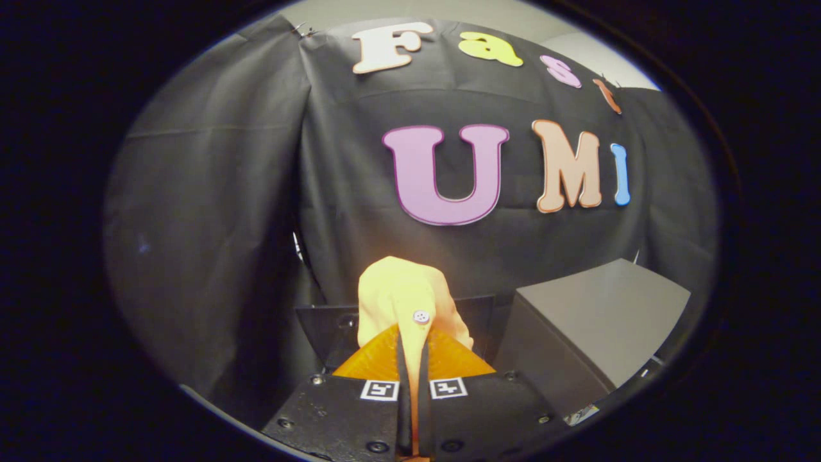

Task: Put the clothes into the washing machine and then close the washing machine lid.

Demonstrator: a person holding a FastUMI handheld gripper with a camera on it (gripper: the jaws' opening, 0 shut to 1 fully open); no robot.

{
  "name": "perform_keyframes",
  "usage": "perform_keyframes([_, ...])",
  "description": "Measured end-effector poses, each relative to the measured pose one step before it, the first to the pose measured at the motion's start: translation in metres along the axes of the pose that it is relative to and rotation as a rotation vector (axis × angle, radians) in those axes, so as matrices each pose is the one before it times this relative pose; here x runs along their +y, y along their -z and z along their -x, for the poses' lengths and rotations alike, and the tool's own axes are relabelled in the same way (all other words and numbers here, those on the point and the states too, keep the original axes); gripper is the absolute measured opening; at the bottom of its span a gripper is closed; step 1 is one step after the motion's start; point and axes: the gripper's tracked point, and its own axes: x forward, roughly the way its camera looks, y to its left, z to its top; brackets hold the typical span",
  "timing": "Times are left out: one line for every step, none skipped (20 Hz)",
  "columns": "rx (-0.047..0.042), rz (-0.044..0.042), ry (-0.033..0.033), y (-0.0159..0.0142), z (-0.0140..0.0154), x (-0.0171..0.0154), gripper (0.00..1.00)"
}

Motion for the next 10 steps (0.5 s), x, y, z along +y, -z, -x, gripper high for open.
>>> perform_keyframes([0.01094, -0.00466, 0.0009, 0.01114, -0.00485, 0.00127, 0.04])
perform_keyframes([0.00545, -0.00368, -0.0023, 0.01082, -0.0049, 0.00148, 0.04])
perform_keyframes([0.00936, 0.0015, -0.00623, 0.00977, -0.00536, 0.00264, 0.04])
perform_keyframes([0.01612, 0.00789, -0.00199, 0.0109, -0.00542, 0.00266, 0.04])
perform_keyframes([0.01286, 0.00782, -0.00043, 0.00982, -0.00489, 0.0002, 0.04])
perform_keyframes([0.01737, -0.00186, -0.00964, 0.01241, -0.00727, 0.00199, 0.04])
perform_keyframes([0.01235, -0.00644, -0.01451, 0.01049, -0.0071, 0.00481, 0.04])
perform_keyframes([0.01969, -0.00307, -0.01091, 0.01373, -0.00649, 0.0035, 0.04])
perform_keyframes([0.01737, 0.00174, -0.00748, 0.01228, -0.00699, 0.00291, 0.04])
perform_keyframes([0.02385, 0.00831, -0.00902, 0.01194, -0.005, 0.00327, 0.04])
